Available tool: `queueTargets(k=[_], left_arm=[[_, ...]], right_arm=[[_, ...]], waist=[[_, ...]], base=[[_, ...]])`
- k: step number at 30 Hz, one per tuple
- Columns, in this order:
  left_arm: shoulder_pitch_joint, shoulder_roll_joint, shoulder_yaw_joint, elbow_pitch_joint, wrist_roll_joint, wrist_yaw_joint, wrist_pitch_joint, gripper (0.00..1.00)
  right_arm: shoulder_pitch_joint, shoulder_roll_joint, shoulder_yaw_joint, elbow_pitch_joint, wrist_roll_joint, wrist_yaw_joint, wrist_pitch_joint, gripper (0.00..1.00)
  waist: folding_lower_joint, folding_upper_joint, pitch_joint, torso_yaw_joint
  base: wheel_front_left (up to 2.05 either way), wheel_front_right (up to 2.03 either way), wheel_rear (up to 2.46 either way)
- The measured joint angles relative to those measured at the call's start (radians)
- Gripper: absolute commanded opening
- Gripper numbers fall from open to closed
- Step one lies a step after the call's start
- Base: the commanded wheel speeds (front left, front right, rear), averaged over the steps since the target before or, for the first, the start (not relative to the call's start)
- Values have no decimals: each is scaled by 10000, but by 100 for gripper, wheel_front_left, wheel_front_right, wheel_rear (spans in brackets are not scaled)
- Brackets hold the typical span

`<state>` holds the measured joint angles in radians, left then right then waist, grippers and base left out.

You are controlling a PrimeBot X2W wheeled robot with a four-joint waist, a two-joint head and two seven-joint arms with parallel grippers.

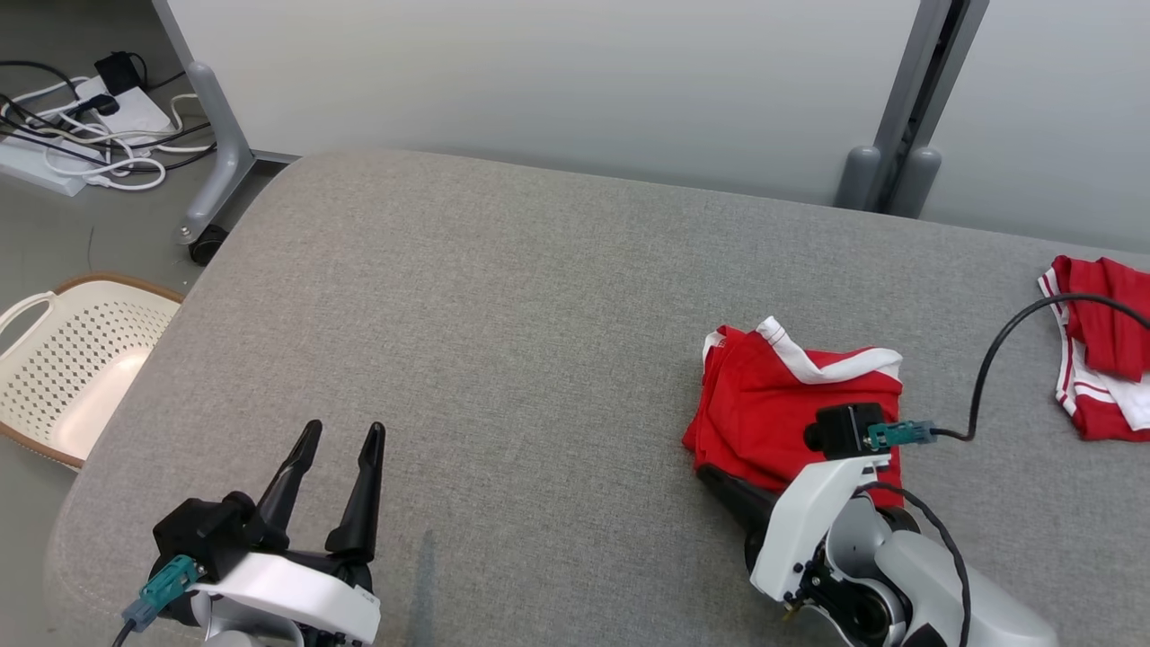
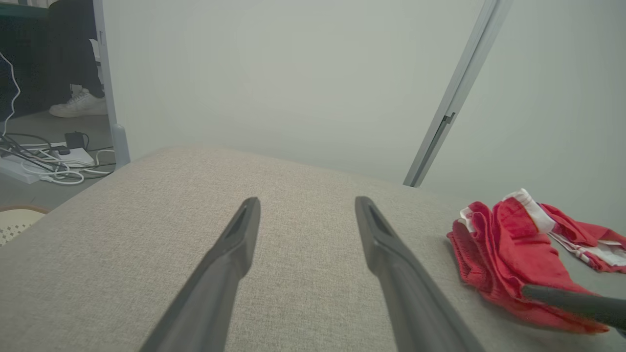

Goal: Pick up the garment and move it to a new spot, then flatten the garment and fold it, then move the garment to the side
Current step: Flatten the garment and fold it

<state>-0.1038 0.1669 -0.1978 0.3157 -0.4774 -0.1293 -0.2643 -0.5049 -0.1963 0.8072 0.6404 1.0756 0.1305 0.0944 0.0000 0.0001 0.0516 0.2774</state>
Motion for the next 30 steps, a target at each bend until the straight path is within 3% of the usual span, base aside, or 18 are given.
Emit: queueTargets(k=[11,30], left_arm=[[-1,-48,27,-15,2,-2,0,100],[-301,65,-117,86,-165,-4,0,100]], right_arm=[[-338,-802,-600,-58,-54,0,-194,0],[-2288,-489,-813,1902,-209,0,71,0]], waist=[[0,0,145,-119],[0,0,629,231]], base=[[0,0,0],[0,0,0]])
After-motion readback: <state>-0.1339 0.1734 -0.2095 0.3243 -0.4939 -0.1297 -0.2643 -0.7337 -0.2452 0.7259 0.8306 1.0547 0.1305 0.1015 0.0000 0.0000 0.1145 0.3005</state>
